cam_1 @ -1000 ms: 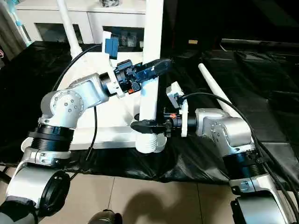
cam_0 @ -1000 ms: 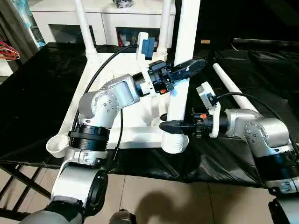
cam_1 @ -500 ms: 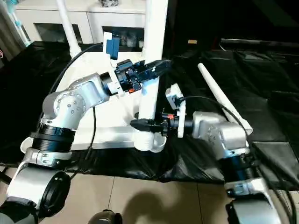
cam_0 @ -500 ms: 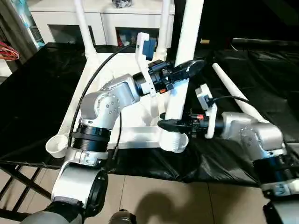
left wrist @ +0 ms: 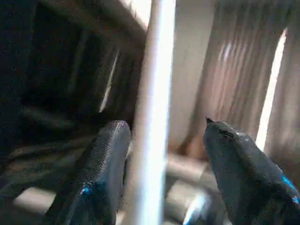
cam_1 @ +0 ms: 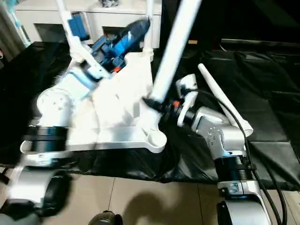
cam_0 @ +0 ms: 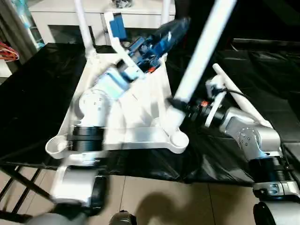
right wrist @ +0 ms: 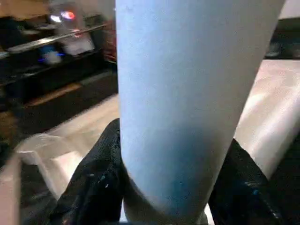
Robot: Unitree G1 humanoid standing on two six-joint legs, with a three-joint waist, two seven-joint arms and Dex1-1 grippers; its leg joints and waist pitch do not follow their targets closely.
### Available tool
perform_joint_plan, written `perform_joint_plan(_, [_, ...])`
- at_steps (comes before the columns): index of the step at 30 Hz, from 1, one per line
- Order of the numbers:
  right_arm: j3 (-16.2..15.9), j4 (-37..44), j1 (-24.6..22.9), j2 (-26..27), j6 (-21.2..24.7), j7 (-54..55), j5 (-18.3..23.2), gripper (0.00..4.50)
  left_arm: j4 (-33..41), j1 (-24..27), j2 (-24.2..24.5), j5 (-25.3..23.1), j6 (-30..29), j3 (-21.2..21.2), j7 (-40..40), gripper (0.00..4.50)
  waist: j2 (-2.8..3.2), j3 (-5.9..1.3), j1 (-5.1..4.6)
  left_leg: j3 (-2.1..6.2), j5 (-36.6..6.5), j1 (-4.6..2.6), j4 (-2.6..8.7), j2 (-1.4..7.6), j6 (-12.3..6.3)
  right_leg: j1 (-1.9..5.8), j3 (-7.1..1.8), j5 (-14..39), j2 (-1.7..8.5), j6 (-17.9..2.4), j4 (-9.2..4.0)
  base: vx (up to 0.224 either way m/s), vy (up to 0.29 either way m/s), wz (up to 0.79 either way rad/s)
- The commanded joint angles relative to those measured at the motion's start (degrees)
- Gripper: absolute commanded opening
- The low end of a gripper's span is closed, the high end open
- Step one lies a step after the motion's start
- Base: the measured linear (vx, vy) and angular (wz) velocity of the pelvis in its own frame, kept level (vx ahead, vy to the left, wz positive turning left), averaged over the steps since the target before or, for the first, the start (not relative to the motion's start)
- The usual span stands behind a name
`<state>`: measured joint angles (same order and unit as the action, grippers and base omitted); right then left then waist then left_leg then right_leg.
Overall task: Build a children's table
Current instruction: Pick table leg
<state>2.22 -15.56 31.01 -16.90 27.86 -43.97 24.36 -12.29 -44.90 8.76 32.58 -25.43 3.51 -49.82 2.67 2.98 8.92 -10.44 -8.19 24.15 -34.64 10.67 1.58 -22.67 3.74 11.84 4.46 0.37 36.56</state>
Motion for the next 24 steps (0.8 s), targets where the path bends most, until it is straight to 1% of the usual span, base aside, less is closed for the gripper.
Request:
perform_joint_plan(1, [0.7, 0.9, -0.6, -0.3, -3.8, 3.5, -3.2, 1.89, -0.6, 2.8, 3.8, -8.0, 4.0, -8.4, -4.7, 2.91, -0.85, -4.62, -0.18, 1.25, -9.7, -2.18, 3.86, 2.54, 0.70, 2.30, -2.48, 8.1, 4.10, -8.9, -4.69, 0.000, 0.000, 0.00])
perform_joint_plan(2, [0.7, 0.8, -1.3, -0.4, -5.1, 5.6, -4.7, 1.89, -1.5, 5.2, 7.0, -12.3, 7.2, -13.7, -8.5, 2.91, -0.77, -4.60, -0.40, 1.29, -10.1, -2.25, 4.05, 2.56, 0.97, 2.08, -2.51, 8.7, 3.95, -8.0, -4.73, 0.000, 0.000, 0.00])
perform_joint_plan(3, [0.7, 0.8, -1.5, -0.4, -5.2, 5.9, -4.9, 1.89, -1.6, 5.5, 7.4, -12.8, 7.6, -14.4, -9.1, 2.91, -0.61, -4.61, -0.65, 1.15, -10.2, -2.32, 4.05, 2.49, 1.35, 2.05, -2.56, 8.7, 3.94, -7.8, -4.56, 0.000, 0.000, 0.00])
perform_joint_plan(4, [0.8, 1.0, -2.0, -0.3, -5.4, 6.7, -5.4, 1.89, -2.3, 6.7, 8.7, -14.2, 8.4, -16.5, -10.7, 2.91, -0.44, -4.62, -0.77, 1.09, -10.2, -2.36, 4.04, 2.46, 1.72, 2.06, -2.56, 7.5, 3.94, -8.5, -4.49, 0.000, 0.000, 0.00])
perform_joint_plan(5, [0.9, 1.1, -2.3, -0.3, -5.4, 7.3, -5.6, 1.89, -2.8, 7.3, 9.4, -14.8, 8.7, -17.6, -11.6, 2.91, -0.38, -4.70, -0.90, 1.07, -10.6, -2.38, 4.07, 2.44, 1.88, 2.08, -2.53, 6.5, 3.88, -9.2, -4.35, 0.000, 0.000, 0.00])
perform_joint_plan(6, [1.1, 1.5, -3.0, 0.0, -5.6, 7.7, -5.5, 1.89, -3.5, 8.1, 10.0, -15.6, 9.8, -18.7, -12.9, 2.91, -0.38, -4.70, -0.90, 1.07, -10.6, -2.38, 4.07, 2.44, 1.88, 2.08, -2.53, 6.5, 3.88, -9.2, -4.35, 0.000, 0.000, 0.00])
perform_joint_plan(7, [1.3, 2.4, -4.5, 0.5, -5.4, 8.2, -5.2, 1.89, -5.3, 9.2, 11.0, -17.1, 11.6, -20.6, -14.8, 2.91, -0.19, -4.59, -0.99, 0.99, -11.5, -2.42, 4.11, 2.44, 1.80, 2.01, -2.59, 6.1, 3.93, -9.8, -4.49, 0.000, 0.000, 0.00])
perform_joint_plan(8, [1.3, 2.6, -4.7, 0.5, -5.3, 8.2, -5.1, 1.89, -5.6, 9.4, 11.2, -17.4, 11.9, -20.8, -15.1, 2.91, -0.27, -4.52, -0.99, 0.99, -11.9, -2.36, 4.13, 2.41, 1.66, 2.04, -2.62, 6.2, 3.92, -9.8, -4.54, 0.000, 0.000, 0.00])
perform_joint_plan(9, [1.2, 3.3, -5.8, 0.8, -5.2, 8.4, -5.0, 1.89, -6.8, 9.8, 11.7, -18.4, 12.9, -21.8, -16.4, 2.91, -0.08, -4.60, -1.04, 1.00, -12.1, -2.41, 4.14, 2.39, 1.65, 2.08, -2.59, 5.7, 3.94, -10.1, -4.50, 0.000, 0.000, 0.00])
perform_joint_plan(10, [1.1, 3.7, -6.3, 0.9, -5.1, 8.5, -5.0, 1.89, -7.7, 9.9, 12.1, -19.0, 13.5, -22.3, -17.1, 2.91, 0.23, -4.60, -1.09, 1.06, -12.7, -2.40, 4.14, 2.39, 1.78, 2.08, -2.56, 5.8, 4.01, -10.6, -4.37, 0.000, 0.000, 0.00])
perform_joint_plan(11, [0.7, 4.2, -7.1, 1.1, -5.2, 8.6, -5.1, 1.89, -9.3, 9.9, 12.5, -20.5, 15.2, -23.0, -17.8, 2.74, 0.16, -4.57, -1.18, 1.00, -13.3, -2.47, 4.20, 2.45, 1.90, 2.00, -2.56, 6.2, 3.98, -10.7, -4.48, 0.000, 0.000, 0.00])
perform_joint_plan(12, [0.2, 4.5, -7.7, 1.3, -5.3, 8.7, -5.4, 1.89, -11.5, 9.4, 12.8, -21.8, 16.1, -23.4, -17.9, 2.74, 0.45, -4.47, -1.29, 1.00, -14.5, -2.49, 4.21, 2.35, 2.12, 1.98, -2.60, 7.3, 3.96, -10.7, -4.65, 0.000, 0.000, 0.00])
perform_joint_plan(13, [-0.1, 4.7, -8.0, 1.4, -5.4, 8.7, -5.6, 1.89, -13.0, 9.0, 12.9, -22.6, 16.8, -23.6, -17.7, 2.57, 0.55, -4.41, -1.31, 1.06, -15.4, -2.48, 4.26, 2.31, 2.26, 2.04, -2.63, 8.6, 4.03, -10.4, -4.76, 0.000, 0.000, 0.00])
perform_joint_plan(14, [-0.1, 4.7, -8.0, 1.4, -5.4, 8.7, -5.6, 1.89, -13.0, 9.0, 12.9, -22.6, 16.8, -23.6, -17.7, 2.57, 0.55, -4.41, -1.31, 1.06, -15.4, -2.48, 4.26, 2.31, 2.26, 2.04, -2.63, 8.6, 4.03, -10.4, -4.76, 0.000, 0.000, 0.00])
perform_joint_plan(15, [-0.3, 4.8, -8.3, 1.6, -5.7, 8.8, -5.7, 1.89, -15.1, 8.3, 13.3, -23.6, 17.9, -24.0, -17.8, 2.53, 0.63, -4.43, -1.36, 1.13, -16.3, -2.61, 4.36, 2.38, 2.62, 1.89, -2.66, 9.7, 4.08, -10.3, -4.89, 0.000, 0.000, 0.00])
perform_joint_plan(16, [-0.6, 5.0, -8.5, 1.8, -5.9, 9.1, -5.7, 1.89, -17.9, 7.4, 13.9, -24.6, 18.6, -24.7, -18.5, 2.42, 0.58, -4.47, -1.36, 1.19, -16.4, -2.59, 4.39, 2.41, 2.84, 1.96, -2.65, 9.4, 4.11, -10.4, -4.77, 0.000, 0.000, 0.00])
perform_joint_plan(17, [-0.7, 5.1, -8.6, 1.9, -6.0, 9.2, -5.7, 1.89, -18.7, 7.3, 14.3, -25.1, 19.0, -25.1, -18.9, 2.25, 1.01, -4.48, -1.32, 1.25, -16.5, -2.62, 4.39, 2.44, 3.01, 1.91, -2.65, 9.3, 4.14, -10.5, -4.68, 0.000, 0.000, 0.00])
perform_joint_plan(18, [-0.7, 5.1, -8.6, 1.9, -6.0, 9.2, -5.7, 1.89, -18.7, 7.3, 14.3, -25.1, 19.0, -25.1, -18.9, 2.14, 0.84, -4.55, -1.38, 1.25, -16.7, -2.72, 4.42, 2.52, 3.10, 1.88, -2.66, 8.7, 4.08, -10.6, -4.62, 0.000, 0.000, 0.00])
perform_joint_plan(21, [-1.1, 5.7, -9.2, 2.1, -6.0, 9.4, -6.1, 1.89, -21.1, 7.3, 15.3, -26.7, 20.5, -26.1, -19.9, 2.06, 0.99, -4.65, -1.34, 1.22, -15.8, -2.67, 4.35, 2.55, 2.79, 1.88, -2.63, 5.8, 4.08, -11.6, -4.31, 0.000, 0.000, 0.00])
perform_joint_plan(22, [-1.2, 5.8, -9.3, 2.1, -6.1, 9.5, -6.2, 1.89, -22.0, 7.3, 15.4, -27.2, 20.8, -26.1, -20.1, 1.86, 1.02, -4.63, -1.34, 1.20, -15.9, -2.65, 4.33, 2.51, 2.73, 1.89, -2.61, 5.4, 4.07, -11.9, -4.26, 0.000, 0.000, 0.00])
perform_joint_plan(23, [-1.2, 5.9, -9.4, 2.2, -6.1, 9.6, -6.2, 1.89, -22.7, 7.2, 15.3, -27.6, 21.3, -26.0, -20.3, 1.77, 0.83, -4.60, -1.40, 1.13, -15.9, -2.63, 4.32, 2.49, 2.61, 1.91, -2.64, 5.4, 4.10, -11.9, -4.37, 0.000, 0.000, 0.00])
perform_joint_plan(24, [-1.3, 5.9, -9.4, 2.2, -6.1, 9.5, -6.2, 1.89, -23.1, 7.2, 15.4, -27.9, 21.6, -26.1, -20.5, 1.72, 0.90, -4.61, -1.30, 1.15, -15.9, -2.64, 4.31, 2.53, 2.57, 1.96, -2.64, 5.5, 4.23, -12.1, -4.33, 0.000, 0.000, 0.00])
